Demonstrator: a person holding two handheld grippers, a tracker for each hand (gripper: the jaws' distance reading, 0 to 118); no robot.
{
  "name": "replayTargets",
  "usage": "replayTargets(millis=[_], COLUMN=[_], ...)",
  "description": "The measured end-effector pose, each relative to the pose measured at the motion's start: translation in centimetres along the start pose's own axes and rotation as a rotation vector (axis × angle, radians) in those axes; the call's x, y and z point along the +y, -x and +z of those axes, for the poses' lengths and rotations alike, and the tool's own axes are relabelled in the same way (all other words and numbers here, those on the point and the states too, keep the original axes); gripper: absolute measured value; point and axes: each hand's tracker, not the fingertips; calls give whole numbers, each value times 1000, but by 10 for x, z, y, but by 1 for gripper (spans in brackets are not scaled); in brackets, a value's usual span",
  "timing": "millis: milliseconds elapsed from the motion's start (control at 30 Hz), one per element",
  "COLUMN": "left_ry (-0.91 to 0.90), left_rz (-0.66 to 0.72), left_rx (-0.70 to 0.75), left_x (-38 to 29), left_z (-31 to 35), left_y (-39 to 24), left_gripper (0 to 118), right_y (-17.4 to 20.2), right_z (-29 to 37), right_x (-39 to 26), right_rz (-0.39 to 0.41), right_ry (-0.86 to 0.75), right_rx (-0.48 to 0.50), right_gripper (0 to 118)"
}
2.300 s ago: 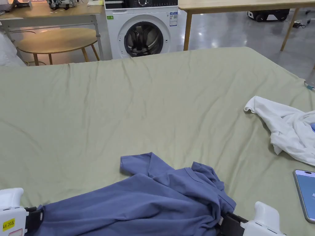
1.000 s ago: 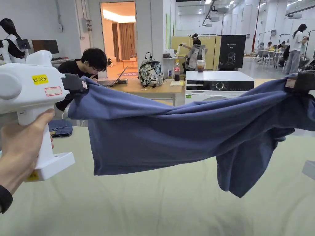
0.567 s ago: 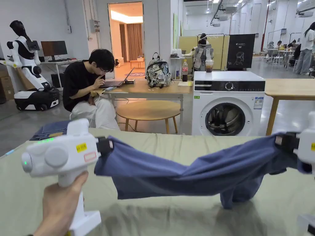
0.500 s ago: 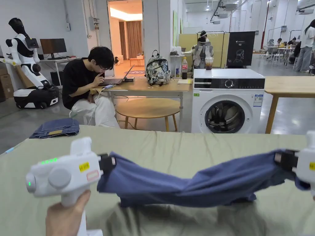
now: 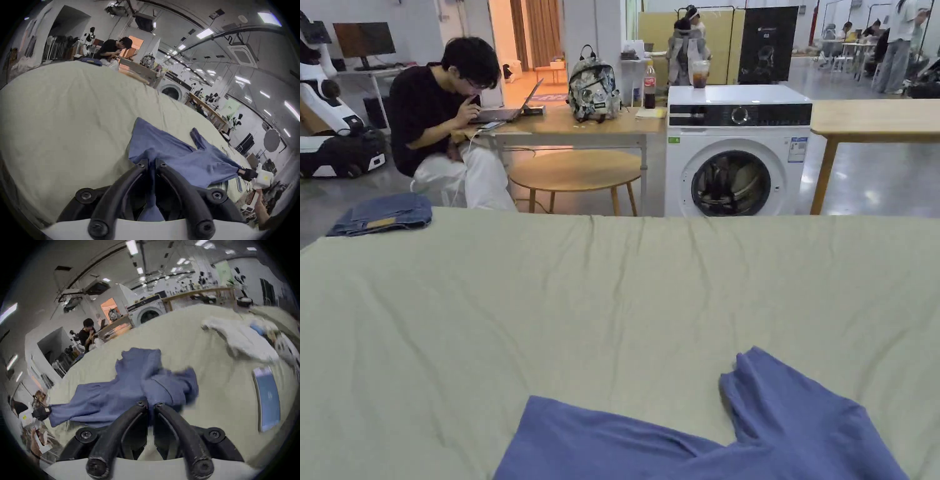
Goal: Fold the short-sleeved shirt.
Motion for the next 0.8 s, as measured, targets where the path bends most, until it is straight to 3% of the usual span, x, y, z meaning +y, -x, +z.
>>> replayTargets(millis=[100,167,233,267,367,433,467,600,700,800], left_ry=[18,26,32,39,-61,-122,-161,-310,-440,-464], left_rz=[-7,-23,-37,-53,-113,-178,-233,-397,-448,-471], left_rx=[9,18,38,95,135,139,159,169,146,145], left_x=[-21,-28,-29,-31,-22,-15,-11,7,17,22], left_z=[12,15,18,25,48,64,73,101,115,117], left_y=[2,4,0,0,0,-16,-27,-79,-117,-125], left_gripper=[2,2,5,19,42,43,43,43,43,43], right_y=[-14,-19,-24,-28,-29,-20,-8,55,91,113], right_z=[7,5,7,12,37,50,59,91,98,92], right_x=[-23,-33,-42,-44,-49,-45,-41,-22,-9,2], right_rz=[-27,-42,-11,7,31,134,233,504,616,617], right_ry=[23,67,76,78,63,48,10,-232,-368,-400], right_rx=[-8,-76,-170,-183,-213,-279,-314,-310,-291,-209], right_gripper=[4,8,40,56,60,60,59,60,67,69])
